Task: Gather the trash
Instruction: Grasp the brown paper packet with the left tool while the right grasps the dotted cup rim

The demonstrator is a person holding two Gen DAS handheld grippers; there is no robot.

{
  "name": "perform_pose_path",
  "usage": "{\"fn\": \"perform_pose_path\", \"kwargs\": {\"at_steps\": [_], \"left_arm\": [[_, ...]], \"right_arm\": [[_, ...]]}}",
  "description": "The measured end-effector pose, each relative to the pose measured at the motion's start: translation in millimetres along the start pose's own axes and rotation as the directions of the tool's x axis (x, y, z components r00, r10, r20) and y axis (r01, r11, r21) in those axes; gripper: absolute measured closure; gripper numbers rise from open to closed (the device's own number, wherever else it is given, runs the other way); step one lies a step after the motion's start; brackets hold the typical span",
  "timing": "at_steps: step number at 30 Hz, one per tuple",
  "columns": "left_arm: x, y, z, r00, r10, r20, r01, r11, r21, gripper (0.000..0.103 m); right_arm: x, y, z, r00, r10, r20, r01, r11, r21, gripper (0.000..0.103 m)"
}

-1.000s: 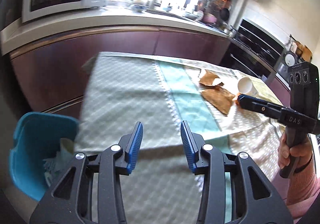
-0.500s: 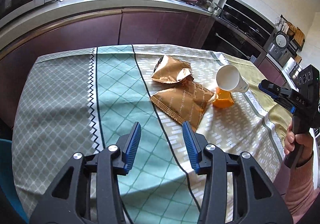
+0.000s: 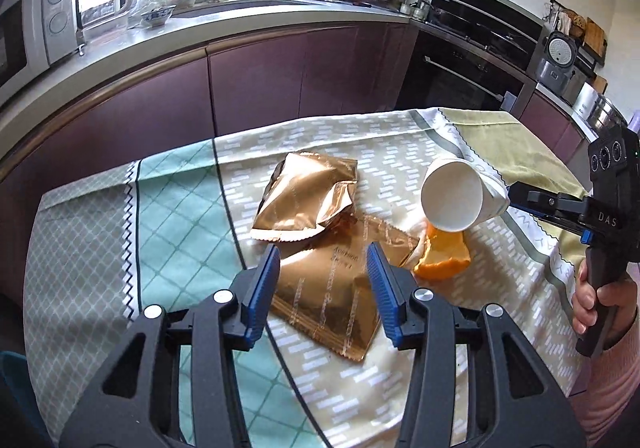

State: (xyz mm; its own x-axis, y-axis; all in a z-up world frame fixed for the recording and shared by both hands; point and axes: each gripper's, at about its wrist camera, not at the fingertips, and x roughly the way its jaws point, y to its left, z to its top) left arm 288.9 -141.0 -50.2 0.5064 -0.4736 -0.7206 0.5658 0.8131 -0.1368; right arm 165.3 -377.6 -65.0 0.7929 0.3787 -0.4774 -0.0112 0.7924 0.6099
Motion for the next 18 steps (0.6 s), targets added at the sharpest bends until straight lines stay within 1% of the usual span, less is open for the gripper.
{"fn": "perform_pose_path", "kwargs": {"at_steps": [4, 6, 9, 10, 12, 13, 15, 16, 18], "left_arm": [[19, -14, 11, 1.000, -0.002, -0.011, 0.002, 0.999, 0.047, 0.062], [29, -16, 14, 1.000, -0.003, -0.026, 0.004, 0.998, 0.060, 0.065], [43, -19, 17, 0.999, 0.004, -0.045, -0.001, 0.997, 0.073, 0.067], [47, -18, 17, 0.999, 0.004, -0.051, 0.000, 0.997, 0.072, 0.068], [52, -16, 18, 0.998, 0.005, -0.059, -0.001, 0.998, 0.070, 0.076], [54, -15, 18, 0.998, 0.000, -0.063, 0.004, 0.998, 0.067, 0.077], [57, -14, 18, 0.997, -0.007, -0.072, 0.011, 0.998, 0.062, 0.085], [59, -14, 18, 0.997, -0.011, -0.076, 0.015, 0.998, 0.060, 0.086], [61, -13, 18, 0.997, -0.014, -0.082, 0.019, 0.998, 0.053, 0.093]], "right_arm": [[3, 1, 2, 1.000, 0.020, 0.001, -0.020, 1.000, 0.000, 0.060], [4, 1, 2, 1.000, 0.026, -0.001, -0.026, 1.000, -0.003, 0.061], [7, 1, 3, 0.999, 0.035, -0.011, -0.035, 0.999, -0.007, 0.063], [8, 1, 3, 0.999, 0.037, -0.013, -0.037, 0.999, -0.007, 0.066], [11, 0, 2, 0.999, 0.050, -0.021, -0.050, 0.999, -0.004, 0.070], [11, -1, 2, 0.998, 0.056, -0.022, -0.056, 0.998, -0.002, 0.073], [11, -2, 2, 0.997, 0.068, -0.025, -0.068, 0.998, -0.002, 0.078], [11, -2, 1, 0.997, 0.073, -0.025, -0.073, 0.997, 0.000, 0.082], [11, -2, 0, 0.996, 0.083, -0.030, -0.083, 0.997, 0.001, 0.087]]}}
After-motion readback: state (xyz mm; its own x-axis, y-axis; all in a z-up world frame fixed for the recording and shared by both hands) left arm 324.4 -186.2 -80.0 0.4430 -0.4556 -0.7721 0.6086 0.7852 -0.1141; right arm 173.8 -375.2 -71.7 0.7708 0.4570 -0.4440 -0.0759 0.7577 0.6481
